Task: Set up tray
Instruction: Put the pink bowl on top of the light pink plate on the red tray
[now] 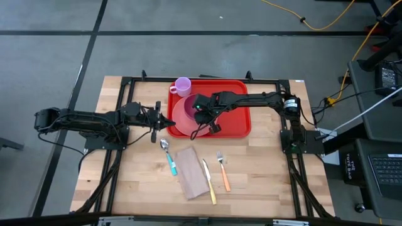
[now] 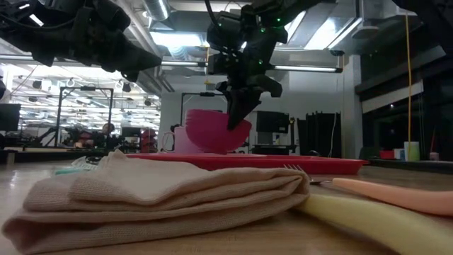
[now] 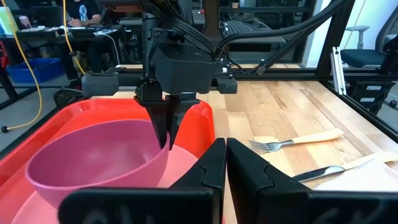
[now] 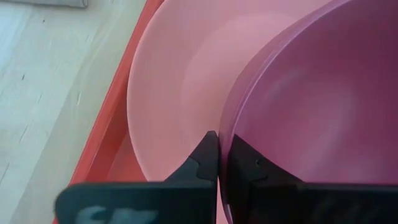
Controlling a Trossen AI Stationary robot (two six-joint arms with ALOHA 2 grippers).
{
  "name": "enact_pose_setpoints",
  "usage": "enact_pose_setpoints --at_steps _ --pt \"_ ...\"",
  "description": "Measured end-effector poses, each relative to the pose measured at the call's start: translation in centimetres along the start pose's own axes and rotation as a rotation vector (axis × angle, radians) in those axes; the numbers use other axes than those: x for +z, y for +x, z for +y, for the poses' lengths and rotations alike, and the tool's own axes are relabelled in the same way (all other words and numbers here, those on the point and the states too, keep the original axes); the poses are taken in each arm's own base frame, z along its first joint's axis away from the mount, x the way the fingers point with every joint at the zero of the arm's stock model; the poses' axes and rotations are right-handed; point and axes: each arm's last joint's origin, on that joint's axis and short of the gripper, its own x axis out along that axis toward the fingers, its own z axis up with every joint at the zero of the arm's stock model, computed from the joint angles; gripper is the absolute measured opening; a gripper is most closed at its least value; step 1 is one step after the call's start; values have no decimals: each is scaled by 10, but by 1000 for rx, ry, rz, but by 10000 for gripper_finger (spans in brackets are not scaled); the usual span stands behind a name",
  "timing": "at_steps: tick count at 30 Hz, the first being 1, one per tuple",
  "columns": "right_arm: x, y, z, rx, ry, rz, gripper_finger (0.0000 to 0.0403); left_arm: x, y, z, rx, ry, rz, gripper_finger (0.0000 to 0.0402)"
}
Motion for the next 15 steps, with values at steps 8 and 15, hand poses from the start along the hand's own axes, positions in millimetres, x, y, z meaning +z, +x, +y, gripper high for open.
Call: enact_pose_setpoints --at_steps 8,15 --pt "0 0 0 4 0 -4 14 0 0 0 0 0 0 8" --pt "0 0 0 14 3 -12 14 0 0 0 0 0 0 9"
